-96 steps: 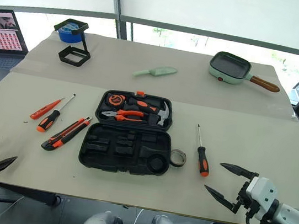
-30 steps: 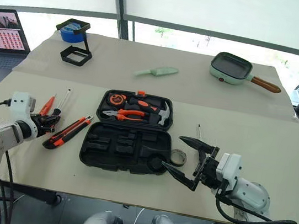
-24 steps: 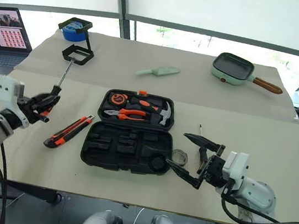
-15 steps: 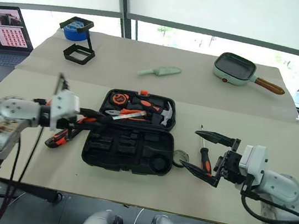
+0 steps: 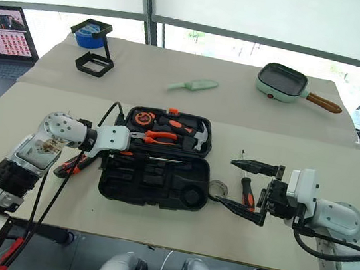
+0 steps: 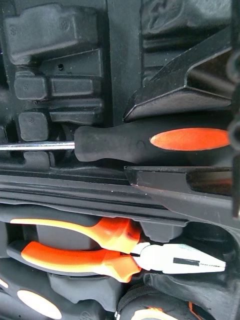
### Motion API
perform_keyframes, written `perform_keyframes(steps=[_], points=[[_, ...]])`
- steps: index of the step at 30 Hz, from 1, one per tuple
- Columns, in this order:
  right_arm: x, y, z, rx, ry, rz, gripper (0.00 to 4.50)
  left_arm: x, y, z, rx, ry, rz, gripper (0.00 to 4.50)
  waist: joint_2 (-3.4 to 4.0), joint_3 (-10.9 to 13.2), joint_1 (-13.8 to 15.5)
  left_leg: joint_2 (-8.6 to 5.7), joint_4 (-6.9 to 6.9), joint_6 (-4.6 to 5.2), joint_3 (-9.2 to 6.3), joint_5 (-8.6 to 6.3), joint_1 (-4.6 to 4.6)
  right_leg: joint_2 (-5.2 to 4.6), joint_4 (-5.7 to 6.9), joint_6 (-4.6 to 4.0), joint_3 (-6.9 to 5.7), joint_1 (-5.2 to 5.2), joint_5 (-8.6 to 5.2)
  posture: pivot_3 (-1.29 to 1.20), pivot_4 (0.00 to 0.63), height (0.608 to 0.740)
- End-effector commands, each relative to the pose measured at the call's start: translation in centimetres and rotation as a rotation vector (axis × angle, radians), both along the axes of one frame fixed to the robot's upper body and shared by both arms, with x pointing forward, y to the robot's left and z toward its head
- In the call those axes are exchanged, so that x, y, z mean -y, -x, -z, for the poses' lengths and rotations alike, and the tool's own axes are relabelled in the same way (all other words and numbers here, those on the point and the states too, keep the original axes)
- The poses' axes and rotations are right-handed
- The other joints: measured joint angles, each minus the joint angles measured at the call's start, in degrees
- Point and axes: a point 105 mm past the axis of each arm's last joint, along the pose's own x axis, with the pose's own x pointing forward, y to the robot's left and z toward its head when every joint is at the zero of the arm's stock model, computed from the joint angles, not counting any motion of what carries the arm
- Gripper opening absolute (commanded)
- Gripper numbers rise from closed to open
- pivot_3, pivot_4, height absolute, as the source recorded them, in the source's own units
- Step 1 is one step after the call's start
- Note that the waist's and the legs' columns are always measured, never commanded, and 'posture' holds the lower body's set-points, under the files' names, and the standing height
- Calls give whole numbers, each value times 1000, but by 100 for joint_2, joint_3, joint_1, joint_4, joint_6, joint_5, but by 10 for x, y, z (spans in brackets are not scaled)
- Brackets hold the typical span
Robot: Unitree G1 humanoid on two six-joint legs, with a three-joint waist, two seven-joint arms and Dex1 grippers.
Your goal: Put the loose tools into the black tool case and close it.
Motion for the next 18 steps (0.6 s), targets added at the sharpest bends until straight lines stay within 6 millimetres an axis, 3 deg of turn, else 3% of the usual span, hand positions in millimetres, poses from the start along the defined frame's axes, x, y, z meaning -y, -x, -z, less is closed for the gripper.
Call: perform_keyframes(steps=[1,5,7,10,12,16,18], points=[[-6,4,-5,30,-5,-11,4500,6,-4,-5,35,4,2,866,0,0,11,-1,0,0,0,0,0,0,0,0,0,0,0,0,150,740],[-8,6,-4,19,-11,-20,4500,12,1,-3,0,36,22,866,0,0,16,-1,6,-1,-1,1,-1,-1,7,1,1,-1,0,0,150,740],[-11,9,-3,1,-14,-34,4500,15,2,-4,14,63,35,1869,0,0,33,-1,8,-1,-2,1,-2,-1,7,1,1,0,0,0,150,740],[-19,20,2,-42,-13,-81,4500,27,2,-26,121,236,59,2826,1,0,71,-3,10,-1,-4,1,-3,-6,9,1,0,0,0,0,150,740],[-23,28,6,-66,-2,-105,4500,27,3,-36,112,339,18,2826,1,0,79,-3,17,-2,-18,1,-13,-19,10,3,-6,-1,-2,0,150,740],[-26,33,10,-98,-19,-87,4500,3,3,-25,96,338,-96,2826,2,0,1,-9,24,-4,-13,2,-5,-31,14,16,-2,6,-6,0,150,740],[-26,32,11,-101,-22,-81,4500,2,-1,-22,72,393,-146,2290,2,0,-23,-9,24,6,-10,-4,3,-35,15,21,-1,11,-5,0,150,740]])
